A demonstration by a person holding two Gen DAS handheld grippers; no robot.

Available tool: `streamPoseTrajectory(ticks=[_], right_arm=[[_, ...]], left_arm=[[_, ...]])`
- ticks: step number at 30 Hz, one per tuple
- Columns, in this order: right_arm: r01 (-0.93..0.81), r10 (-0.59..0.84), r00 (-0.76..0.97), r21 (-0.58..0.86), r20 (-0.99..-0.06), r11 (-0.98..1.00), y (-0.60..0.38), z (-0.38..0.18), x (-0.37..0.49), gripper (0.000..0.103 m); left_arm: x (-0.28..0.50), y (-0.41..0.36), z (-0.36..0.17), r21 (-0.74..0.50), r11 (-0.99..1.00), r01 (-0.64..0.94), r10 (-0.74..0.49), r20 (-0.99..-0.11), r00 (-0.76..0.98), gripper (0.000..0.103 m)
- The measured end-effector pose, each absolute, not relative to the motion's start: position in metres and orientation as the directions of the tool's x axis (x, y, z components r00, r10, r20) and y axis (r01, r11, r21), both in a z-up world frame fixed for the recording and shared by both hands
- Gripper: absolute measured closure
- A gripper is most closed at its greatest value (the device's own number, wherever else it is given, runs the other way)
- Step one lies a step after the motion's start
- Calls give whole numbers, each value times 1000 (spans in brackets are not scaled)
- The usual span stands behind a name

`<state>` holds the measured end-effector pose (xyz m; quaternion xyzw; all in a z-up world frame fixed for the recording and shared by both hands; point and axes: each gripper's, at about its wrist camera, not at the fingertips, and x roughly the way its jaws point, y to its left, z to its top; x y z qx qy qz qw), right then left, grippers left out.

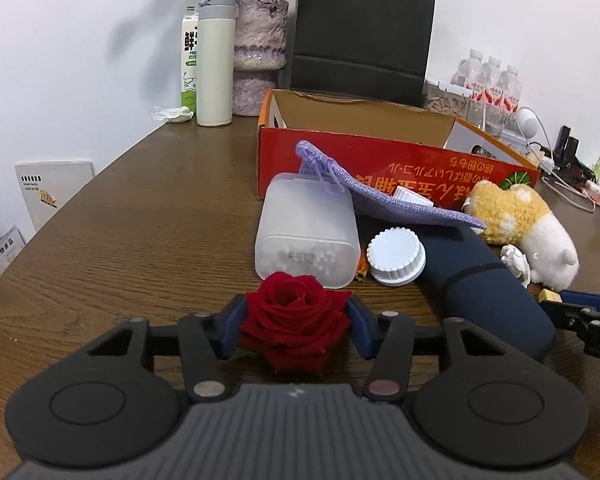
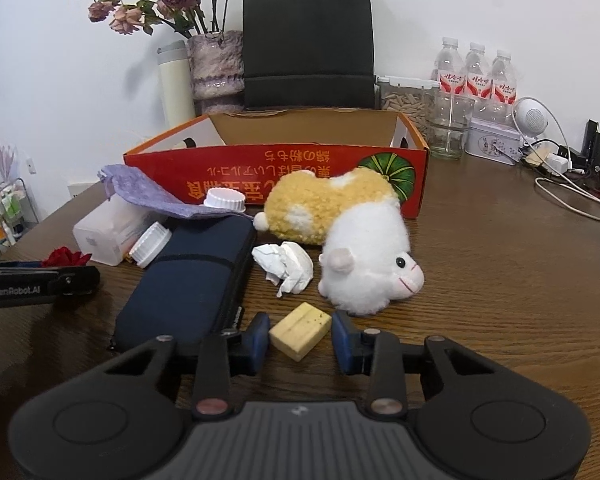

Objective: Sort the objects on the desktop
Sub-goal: 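Grasp the red rose with left gripper while right grasps the beige block, then carry the rose and block into the box and open both grippers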

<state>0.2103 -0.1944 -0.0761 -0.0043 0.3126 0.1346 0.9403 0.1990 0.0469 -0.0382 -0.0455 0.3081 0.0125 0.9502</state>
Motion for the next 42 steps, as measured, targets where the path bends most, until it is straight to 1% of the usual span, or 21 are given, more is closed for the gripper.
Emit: streamPoseTrajectory(ticks=[5,8,11,14,19,25,28,34,37,40,42], right_arm=[[-265,254,779,67,-574,962,-192,-75,204,71],[-270,261,780,71,-568,960,-192,-72,203,71],[-275,269,796,72,-541,959,-194,-64,198,71],[-288,278,818,60,-504,956,-195,-50,196,71],[-294,281,858,37,-430,955,-196,-21,207,71],[-286,280,896,33,-346,958,-194,11,237,71],[-298,294,900,38,-323,954,-192,24,256,71],[-302,308,906,64,-292,951,-183,42,301,71],[-303,309,907,67,-286,951,-178,42,321,71],[-308,317,899,80,-301,948,-174,34,344,71],[-316,326,886,84,-331,945,-171,26,362,71]], left_arm=[[194,48,-37,-78,995,-59,4,-574,819,54],[190,52,-30,-87,994,-66,6,-555,832,54],[186,54,-19,-92,993,-69,10,-530,848,54],[183,58,-3,-98,993,-63,7,-491,871,54],[187,59,29,-106,993,-50,4,-396,918,54],[212,50,64,-115,993,-33,-6,-322,947,54],[227,39,76,-97,995,-24,-5,-287,958,54],[267,27,87,-111,994,-14,-16,-264,964,54],[288,24,86,-128,992,-18,-18,-270,963,54],[310,23,83,-143,989,-24,-17,-279,960,54],[325,22,79,-136,990,-27,-14,-291,957,54]])
